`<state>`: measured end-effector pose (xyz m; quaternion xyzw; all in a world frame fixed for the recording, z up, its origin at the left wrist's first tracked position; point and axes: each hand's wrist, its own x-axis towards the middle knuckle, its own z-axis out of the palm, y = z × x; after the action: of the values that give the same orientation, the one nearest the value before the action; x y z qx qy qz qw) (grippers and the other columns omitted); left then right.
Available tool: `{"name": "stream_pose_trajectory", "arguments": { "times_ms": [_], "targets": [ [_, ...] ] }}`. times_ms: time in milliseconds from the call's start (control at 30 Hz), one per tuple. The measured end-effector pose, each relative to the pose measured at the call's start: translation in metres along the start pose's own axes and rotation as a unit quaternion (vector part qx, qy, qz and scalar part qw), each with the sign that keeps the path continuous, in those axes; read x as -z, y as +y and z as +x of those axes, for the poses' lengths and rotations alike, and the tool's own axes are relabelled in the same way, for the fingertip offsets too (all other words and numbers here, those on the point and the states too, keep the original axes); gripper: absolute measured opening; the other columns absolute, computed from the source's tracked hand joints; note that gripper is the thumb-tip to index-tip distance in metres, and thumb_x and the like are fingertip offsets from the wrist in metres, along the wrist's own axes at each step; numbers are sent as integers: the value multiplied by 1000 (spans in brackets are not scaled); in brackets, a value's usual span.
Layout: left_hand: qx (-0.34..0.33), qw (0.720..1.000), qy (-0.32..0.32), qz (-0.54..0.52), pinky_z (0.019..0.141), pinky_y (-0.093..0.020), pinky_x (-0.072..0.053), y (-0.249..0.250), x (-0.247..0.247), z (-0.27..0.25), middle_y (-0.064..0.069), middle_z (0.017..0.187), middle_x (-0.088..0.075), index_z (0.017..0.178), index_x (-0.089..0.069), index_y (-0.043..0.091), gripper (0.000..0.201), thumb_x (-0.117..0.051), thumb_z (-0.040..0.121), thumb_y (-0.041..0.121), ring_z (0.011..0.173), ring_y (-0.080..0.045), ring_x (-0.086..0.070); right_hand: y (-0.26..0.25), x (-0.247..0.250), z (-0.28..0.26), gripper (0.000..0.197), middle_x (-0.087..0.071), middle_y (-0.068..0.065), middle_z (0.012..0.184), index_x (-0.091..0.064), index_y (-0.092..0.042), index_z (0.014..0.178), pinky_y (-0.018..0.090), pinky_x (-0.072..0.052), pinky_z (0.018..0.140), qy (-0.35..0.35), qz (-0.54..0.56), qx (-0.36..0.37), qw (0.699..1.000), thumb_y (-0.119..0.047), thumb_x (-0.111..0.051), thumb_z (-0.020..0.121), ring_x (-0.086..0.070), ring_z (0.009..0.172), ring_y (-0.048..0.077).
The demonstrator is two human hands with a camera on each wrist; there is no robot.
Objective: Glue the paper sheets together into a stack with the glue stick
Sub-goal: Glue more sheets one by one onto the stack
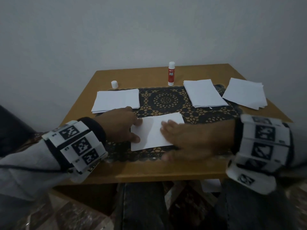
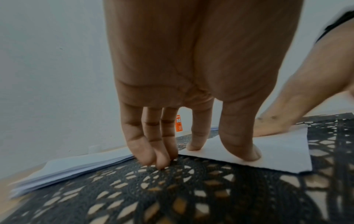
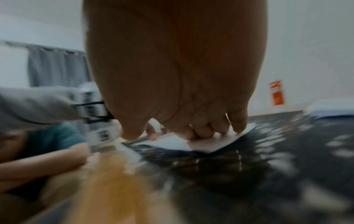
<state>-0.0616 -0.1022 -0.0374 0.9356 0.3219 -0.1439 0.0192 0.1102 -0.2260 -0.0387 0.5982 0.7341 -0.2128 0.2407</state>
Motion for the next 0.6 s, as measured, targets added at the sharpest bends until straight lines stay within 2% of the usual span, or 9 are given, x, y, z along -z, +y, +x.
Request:
{"name": "stream_pose_trajectory", "arguments": {
  "times_ms": [100,233,267,400,533,600],
  "targets": [
    [1,1000,-1,5,78,-21,-33,0,-1,0,2,108,-42,143,-43,26,66,-60,85,52,92,-12,-39,1,13,5,97,26,11,157,18,-7,150,39,0,120,12,7,-35,999,-72,-20,90,19,147,25],
    [-4,1000,1,9,78,-21,-32,-2,-2,1,0,112,-44,141,-44,26,64,-60,85,52,93,-11,-39,-27,-3,5,101,28,11,157,18,-7,151,36,5,118,-3,-46,54,997,-75,-24,88,22,146,26],
    [-7,1000,4,10,78,-21,-32,-2,-2,2,0,110,-43,141,-44,26,64,-59,85,52,93,-11,-39,-27,-1,6,100,27,10,157,17,-7,151,35,4,119,1,-38,55,998,-73,-24,89,21,147,25],
    [-7,1000,-3,13,78,-21,-33,-3,-3,3,4,102,-37,142,-43,25,65,-59,85,52,92,-11,-40,-10,14,17,98,24,11,158,17,-7,151,40,-2,121,34,-6,-12,999,-72,-23,90,18,147,25],
    [-21,999,-6,33,80,-23,-37,-7,0,7,1,100,-41,141,-45,24,59,-59,88,46,93,-14,-43,-34,1,16,101,25,10,158,16,-9,151,41,0,122,22,-49,67,996,-75,-26,88,19,147,26],
    [-18,999,-2,30,81,-21,-35,-8,1,10,-4,109,-51,140,-46,24,52,-58,91,38,99,-17,-49,-33,4,17,97,22,7,159,14,-11,153,41,-2,122,24,-36,75,996,-73,-25,89,17,148,24]
  ]
}}
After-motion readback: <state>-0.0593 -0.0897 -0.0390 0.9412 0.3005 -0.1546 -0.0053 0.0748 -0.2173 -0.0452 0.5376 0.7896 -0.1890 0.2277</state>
